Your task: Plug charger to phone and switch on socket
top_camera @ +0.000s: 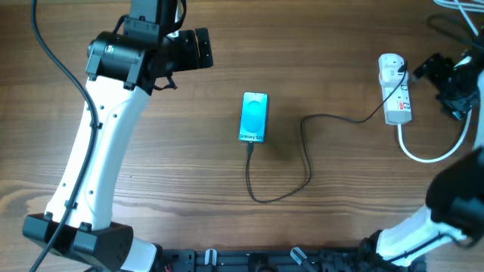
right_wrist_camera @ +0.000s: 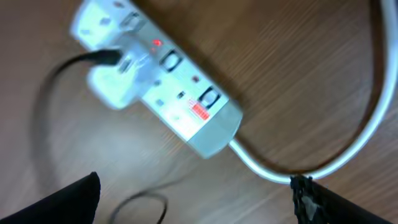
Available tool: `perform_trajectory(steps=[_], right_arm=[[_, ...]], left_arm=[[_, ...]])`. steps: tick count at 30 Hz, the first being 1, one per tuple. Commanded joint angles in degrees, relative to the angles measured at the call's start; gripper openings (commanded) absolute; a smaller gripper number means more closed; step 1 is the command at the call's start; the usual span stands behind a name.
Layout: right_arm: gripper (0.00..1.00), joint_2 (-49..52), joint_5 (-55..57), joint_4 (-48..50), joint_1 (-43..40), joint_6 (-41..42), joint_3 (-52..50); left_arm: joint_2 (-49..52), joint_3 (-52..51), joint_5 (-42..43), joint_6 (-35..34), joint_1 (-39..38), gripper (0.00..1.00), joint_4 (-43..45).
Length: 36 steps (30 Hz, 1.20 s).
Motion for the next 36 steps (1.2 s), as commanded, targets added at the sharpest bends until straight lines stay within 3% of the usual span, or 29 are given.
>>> perform_trajectory(steps=[1, 14, 27, 36], right_arm=[[1.0, -7.1, -5.2, -2.3, 0.0, -1.7, -0.2], [1.0, -24.9, -4.9, -11.8, 12.9, -5.3, -0.2], [1.0, -45.5, -3.9, -23.7, 13.4, -6.0, -0.2], [1.0, -48.8, -6.3, -25.9, 13.4, -5.9, -1.4]], left_arm=[[0.3, 0.0, -0.5, 0.1, 0.1, 1.0, 0.0], [0.3, 0.0, -0.5, 0.1, 0.1, 1.0, 0.0], [0.3, 0.0, -0.5, 0.1, 0.1, 1.0, 0.0], [0.3, 0.0, -0.5, 0.1, 0.1, 1.0, 0.0]])
